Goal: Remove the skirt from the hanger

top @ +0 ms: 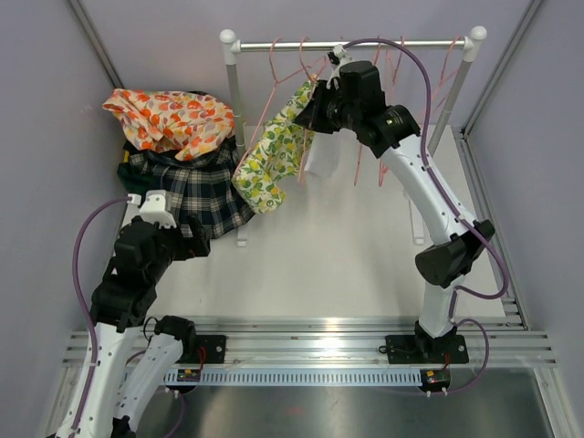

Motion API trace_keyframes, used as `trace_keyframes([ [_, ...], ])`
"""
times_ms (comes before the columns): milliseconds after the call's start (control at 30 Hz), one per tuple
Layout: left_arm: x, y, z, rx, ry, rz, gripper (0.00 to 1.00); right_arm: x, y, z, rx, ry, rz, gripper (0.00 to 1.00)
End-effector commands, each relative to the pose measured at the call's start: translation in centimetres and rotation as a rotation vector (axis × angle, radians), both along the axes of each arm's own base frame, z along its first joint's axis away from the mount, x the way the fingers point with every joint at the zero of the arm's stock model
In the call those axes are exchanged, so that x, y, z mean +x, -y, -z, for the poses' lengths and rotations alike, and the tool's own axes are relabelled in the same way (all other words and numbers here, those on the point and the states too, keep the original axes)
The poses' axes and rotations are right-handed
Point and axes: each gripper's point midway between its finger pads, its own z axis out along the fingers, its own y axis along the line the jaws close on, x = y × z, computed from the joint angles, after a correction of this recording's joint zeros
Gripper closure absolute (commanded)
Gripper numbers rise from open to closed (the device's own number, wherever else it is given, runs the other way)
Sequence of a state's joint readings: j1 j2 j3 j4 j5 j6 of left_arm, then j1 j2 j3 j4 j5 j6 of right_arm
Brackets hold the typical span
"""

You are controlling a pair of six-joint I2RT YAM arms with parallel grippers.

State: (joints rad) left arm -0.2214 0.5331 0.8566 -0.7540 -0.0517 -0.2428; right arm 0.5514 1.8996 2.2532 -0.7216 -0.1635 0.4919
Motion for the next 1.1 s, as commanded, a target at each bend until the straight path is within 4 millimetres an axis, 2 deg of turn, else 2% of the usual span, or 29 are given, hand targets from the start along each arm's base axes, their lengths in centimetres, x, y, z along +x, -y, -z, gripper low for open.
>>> trace_keyframes([
  [0,0.6,0.9,-1.8,-0.006,0.069,0.056,0.01,-0.8,1.0,-4.6,0.036,0.117,0.034,0.91],
  [33,0.5,1.4,-2.1,-0.015,0.072,0.085,0.01,-1.0,1.4,-4.5,0.033,0.114,0.043,0.93],
  [100,0.9,2.0,-3.2,-0.014,0.091,0.123,0.01,-2.3,2.2,-6.2,0.046,0.141,0.049,0.93],
  [133,0.9,2.2,-5.3,-0.022,0.139,0.132,0.01,-2.7,2.7,-7.0,0.052,0.154,0.057,0.94],
  [200,1.2,2.6,-7.8,-0.027,0.195,0.158,0.01,-4.1,3.5,-8.7,0.064,0.174,0.057,0.94],
  [233,1.3,3.2,-10.5,-0.043,0.247,0.184,0.01,-5.0,4.1,-10.0,0.076,0.19,0.054,0.94],
  [367,1.8,5.9,-17.6,-0.091,0.38,0.315,0.01,-7.4,5.3,-12.5,0.095,0.214,0.043,0.94],
  [467,1.7,9.6,-21.7,-0.105,0.469,0.498,0.01,-9.1,6.3,-13.8,0.109,0.225,0.041,0.94],
  [567,-1.3,15.7,-24.1,-0.159,0.586,0.831,0.01,-10.4,6.8,-14.5,0.127,0.22,0.032,0.98],
  [633,-2.9,18.3,-24.1,-0.193,0.618,0.974,0.01,-11.4,7.0,-14.7,0.14,0.218,0.02,1.0],
  [667,-3.6,20.2,-23.5,-0.219,0.621,1.037,0.01,-11.6,7.1,-14.8,0.147,0.212,0.021,1.0],
  [700,-3.8,21.1,-23.1,-0.227,0.614,1.064,0.01,-11.9,7.1,-14.7,0.149,0.205,0.014,1.0],
  [733,-3.6,21.9,-22.4,-0.229,0.6,1.056,0.01,-12.4,7.4,-15.0,0.156,0.21,0.012,1.0],
  [767,-4.4,23.4,-22.0,-0.25,0.599,1.093,0.01,-12.7,7.4,-15.0,0.159,0.206,0.008,1.0],
  [800,-4.5,24.3,-20.4,-0.252,0.57,1.105,0.01,-12.8,7.5,-15.0,0.157,0.204,0.008,1.0],
  [833,-4.4,24.9,-19.9,-0.256,0.564,1.088,0.01,-13.4,7.8,-15.3,0.161,0.208,0.005,1.0],
  [867,-5.4,26.0,-20.0,-0.28,0.58,1.112,0.01,-13.4,7.9,-15.2,0.158,0.207,0.008,1.0],
  [900,-5.3,26.8,-18.9,-0.28,0.561,1.112,0.01,-13.5,8.1,-15.1,0.155,0.205,0.011,1.0],
  [1067,-6.1,30.3,-18.6,-0.283,0.565,1.1,0.01,-14.3,8.5,-15.4,0.169,0.215,0.012,1.0],
])
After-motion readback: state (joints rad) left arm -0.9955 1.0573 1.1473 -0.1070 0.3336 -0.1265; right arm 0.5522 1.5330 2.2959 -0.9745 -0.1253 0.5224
